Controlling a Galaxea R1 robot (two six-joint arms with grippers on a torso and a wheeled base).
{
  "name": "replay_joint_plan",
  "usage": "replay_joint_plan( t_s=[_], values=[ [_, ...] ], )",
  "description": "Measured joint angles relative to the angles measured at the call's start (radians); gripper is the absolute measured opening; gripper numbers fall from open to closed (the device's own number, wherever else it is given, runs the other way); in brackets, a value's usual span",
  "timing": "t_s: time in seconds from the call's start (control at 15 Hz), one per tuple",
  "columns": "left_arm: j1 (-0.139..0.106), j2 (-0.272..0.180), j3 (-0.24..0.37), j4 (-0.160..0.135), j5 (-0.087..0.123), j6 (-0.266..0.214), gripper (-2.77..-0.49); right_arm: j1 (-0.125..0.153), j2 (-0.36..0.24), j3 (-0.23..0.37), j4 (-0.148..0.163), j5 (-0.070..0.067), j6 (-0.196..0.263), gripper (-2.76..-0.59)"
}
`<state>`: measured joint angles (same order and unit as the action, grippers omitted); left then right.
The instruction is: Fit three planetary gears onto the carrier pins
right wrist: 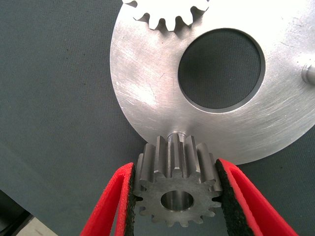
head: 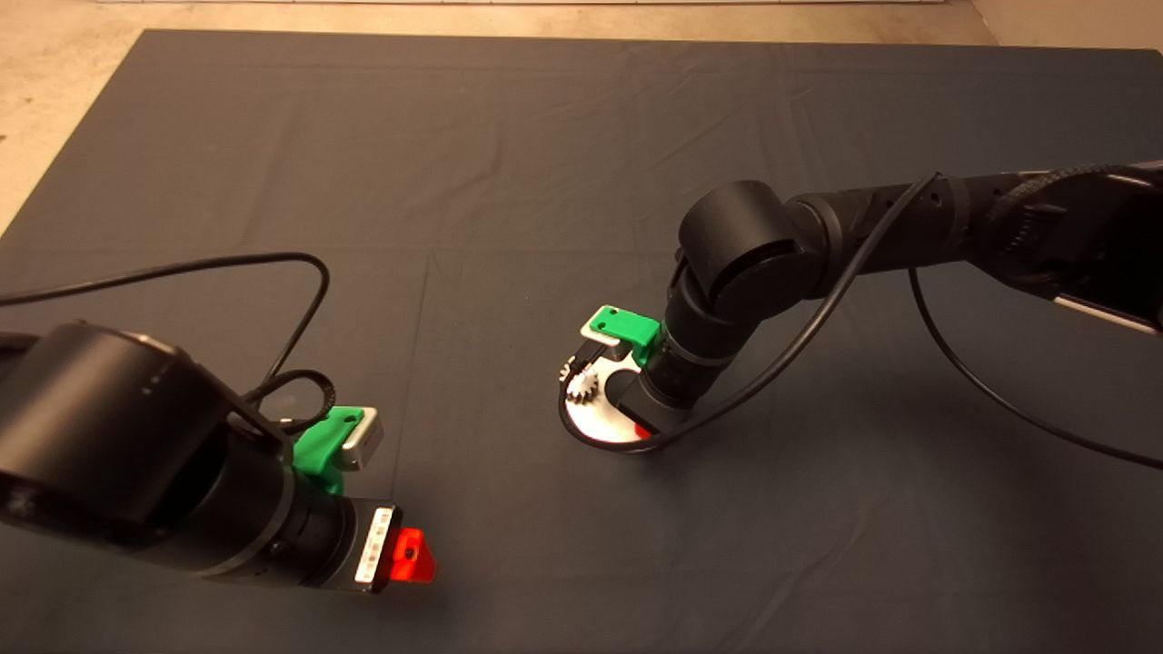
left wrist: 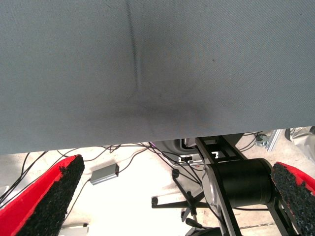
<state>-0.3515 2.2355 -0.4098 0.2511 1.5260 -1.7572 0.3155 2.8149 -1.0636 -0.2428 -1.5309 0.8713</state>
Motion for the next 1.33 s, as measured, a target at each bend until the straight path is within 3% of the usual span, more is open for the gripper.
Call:
replay_joint_plan(
  t_s=[0.4, 0.67, 0.8, 1.33],
  values=[
    [0.000, 0.000, 0.000, 0.000, 0.000, 0.000, -0.49, -0.001, 0.000, -0.005, 0.000, 0.000, 0.000, -2.36],
    [0.000, 0.000, 0.015, 0.001, 0.000, 0.000, -0.49, -0.017, -0.001, -0.015, 0.000, -0.004, -0.008, -2.37],
    [0.000, 0.000, 0.032, 0.000, 0.001, -0.001, -0.49, -0.030, -0.001, -0.027, -0.002, 0.001, -0.015, -2.36],
    [0.011, 0.000, 0.067, 0.000, 0.000, -0.009, -0.49, -0.030, 0.000, -0.052, -0.009, 0.006, -0.046, -2.36]
  ],
)
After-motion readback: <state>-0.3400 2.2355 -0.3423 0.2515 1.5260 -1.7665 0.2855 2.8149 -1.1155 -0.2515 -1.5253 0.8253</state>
